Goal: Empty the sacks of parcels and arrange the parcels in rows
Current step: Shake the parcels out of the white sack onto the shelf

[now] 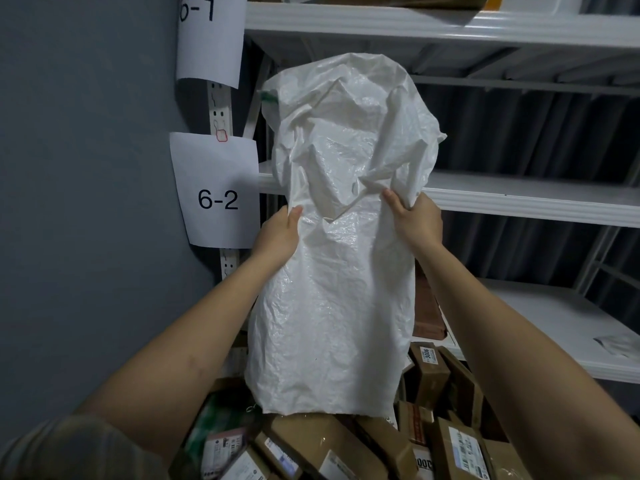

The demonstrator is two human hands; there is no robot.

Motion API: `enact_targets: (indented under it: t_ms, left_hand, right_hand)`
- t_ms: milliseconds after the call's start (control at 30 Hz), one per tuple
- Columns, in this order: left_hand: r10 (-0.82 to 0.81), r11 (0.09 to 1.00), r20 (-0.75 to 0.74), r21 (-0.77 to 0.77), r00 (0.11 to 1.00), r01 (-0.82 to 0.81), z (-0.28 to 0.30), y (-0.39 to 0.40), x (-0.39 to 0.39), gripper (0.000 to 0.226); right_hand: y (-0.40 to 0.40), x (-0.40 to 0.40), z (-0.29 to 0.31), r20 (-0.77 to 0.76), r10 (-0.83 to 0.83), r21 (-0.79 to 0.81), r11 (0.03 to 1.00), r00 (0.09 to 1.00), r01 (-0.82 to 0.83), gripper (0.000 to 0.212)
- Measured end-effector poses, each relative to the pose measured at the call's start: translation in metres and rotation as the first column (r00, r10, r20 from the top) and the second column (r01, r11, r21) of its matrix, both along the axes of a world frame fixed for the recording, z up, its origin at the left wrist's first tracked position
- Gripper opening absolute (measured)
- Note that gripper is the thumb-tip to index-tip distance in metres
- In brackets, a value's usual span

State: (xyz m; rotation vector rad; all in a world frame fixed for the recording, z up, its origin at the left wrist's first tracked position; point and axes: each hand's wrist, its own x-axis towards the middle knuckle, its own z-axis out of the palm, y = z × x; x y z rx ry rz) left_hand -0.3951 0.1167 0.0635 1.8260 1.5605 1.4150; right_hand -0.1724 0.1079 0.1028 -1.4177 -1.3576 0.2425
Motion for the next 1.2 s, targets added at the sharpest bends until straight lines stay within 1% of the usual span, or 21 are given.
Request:
enact_targets:
  t_ms: [267, 667, 767, 867, 967, 1067, 1200]
  left_hand:
    - [-0.013, 1.000, 0.014, 0.010, 1.000, 0.013, 0.003, -0.001, -0.004, 0.046]
    - [-0.018, 1.000, -0.020, 0.001, 1.000, 0.018, 0.005, 0.001, -0.008, 0.048]
    - [0.005, 1.000, -0.030, -0.005, 1.000, -0.005, 0.005, 0.001, -0.008, 0.051]
    - [-0.016, 1.000, -0.031, -0.024, 0.999, 0.015, 0.005, 0.003, -0.008, 0.053]
    - [-0.007, 1.000, -0.015, -0.015, 1.000, 0.007, 0.006, 0.001, -0.006, 0.051]
    - [0.012, 1.000, -0.002, -0.009, 1.000, -0.012, 0.007, -0.001, -0.005, 0.051]
    - [0.000, 1.000, 0.040, -0.026, 0.999, 0.001, 0.007, -0.001, -0.007, 0.058]
  right_hand:
    - [-0.003, -0.003, 0.006, 0.021, -0.010, 0.022, 1.000, 1.000, 0.010, 0.052]
    - [-0.005, -0.007, 0.010, 0.041, -0.039, 0.050, 0.998, 0.998, 0.037, 0.052]
    - [-0.006, -0.008, 0.010, 0.025, -0.043, 0.081, 0.996, 0.999, 0.040, 0.053]
    - [-0.007, -0.009, 0.010, -0.005, -0.040, 0.092, 0.995, 0.999, 0.041, 0.052]
    - [-0.008, -0.010, 0.010, -0.057, -0.027, 0.106, 0.994, 0.998, 0.033, 0.051]
    - [-0.008, -0.012, 0.009, -0.067, -0.015, 0.106, 0.994, 0.998, 0.022, 0.049]
    - [-0.009, -0.013, 0.008, -0.085, -0.019, 0.120, 0.992, 0.996, 0.029, 0.048]
